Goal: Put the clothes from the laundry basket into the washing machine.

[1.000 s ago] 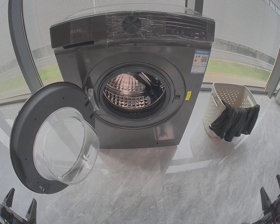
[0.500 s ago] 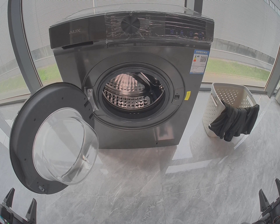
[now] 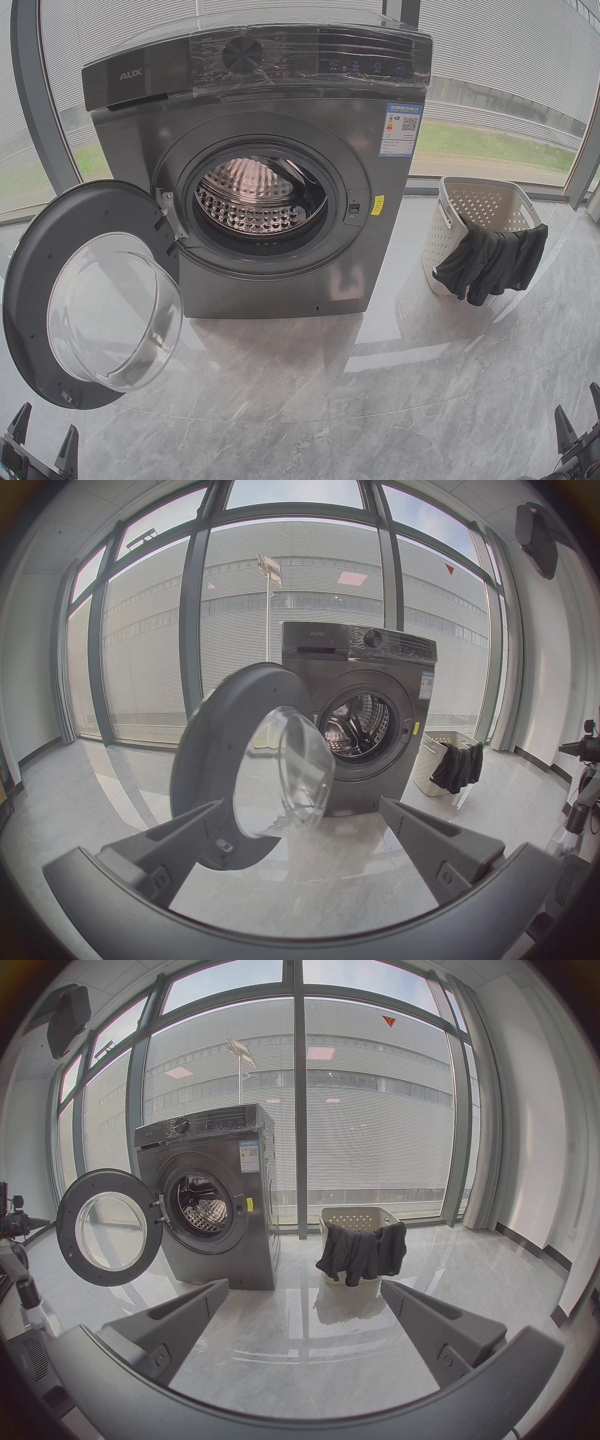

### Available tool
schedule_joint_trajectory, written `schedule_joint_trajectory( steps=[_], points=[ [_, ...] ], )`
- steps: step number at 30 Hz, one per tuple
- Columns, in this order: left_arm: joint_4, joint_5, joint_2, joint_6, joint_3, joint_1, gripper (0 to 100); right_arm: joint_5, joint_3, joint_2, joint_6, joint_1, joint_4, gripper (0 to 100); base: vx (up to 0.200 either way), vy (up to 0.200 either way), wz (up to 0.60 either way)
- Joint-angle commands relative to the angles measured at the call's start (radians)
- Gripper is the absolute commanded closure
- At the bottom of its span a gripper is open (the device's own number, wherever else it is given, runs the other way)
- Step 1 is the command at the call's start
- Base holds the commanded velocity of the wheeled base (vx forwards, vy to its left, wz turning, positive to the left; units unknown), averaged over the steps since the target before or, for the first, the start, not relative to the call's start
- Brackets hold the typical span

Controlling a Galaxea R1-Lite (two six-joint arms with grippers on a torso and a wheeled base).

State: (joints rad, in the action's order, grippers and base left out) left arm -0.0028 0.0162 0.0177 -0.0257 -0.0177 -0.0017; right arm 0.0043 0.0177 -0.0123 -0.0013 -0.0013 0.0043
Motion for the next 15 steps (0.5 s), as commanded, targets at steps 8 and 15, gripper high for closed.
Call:
schedule_joint_trajectory(
  steps=[8,15],
  points=[
    [0.000,0.001,-0.018,0.000,0.016,0.000,0,0.000,-0.015,0.012,0.000,0.000,0.000,0,0.000,-0.200,0.00],
    [0.000,0.001,-0.018,0.000,0.016,0.000,0,0.002,-0.015,0.012,0.000,0.000,0.000,0,0.000,-0.029,0.00]
  ],
)
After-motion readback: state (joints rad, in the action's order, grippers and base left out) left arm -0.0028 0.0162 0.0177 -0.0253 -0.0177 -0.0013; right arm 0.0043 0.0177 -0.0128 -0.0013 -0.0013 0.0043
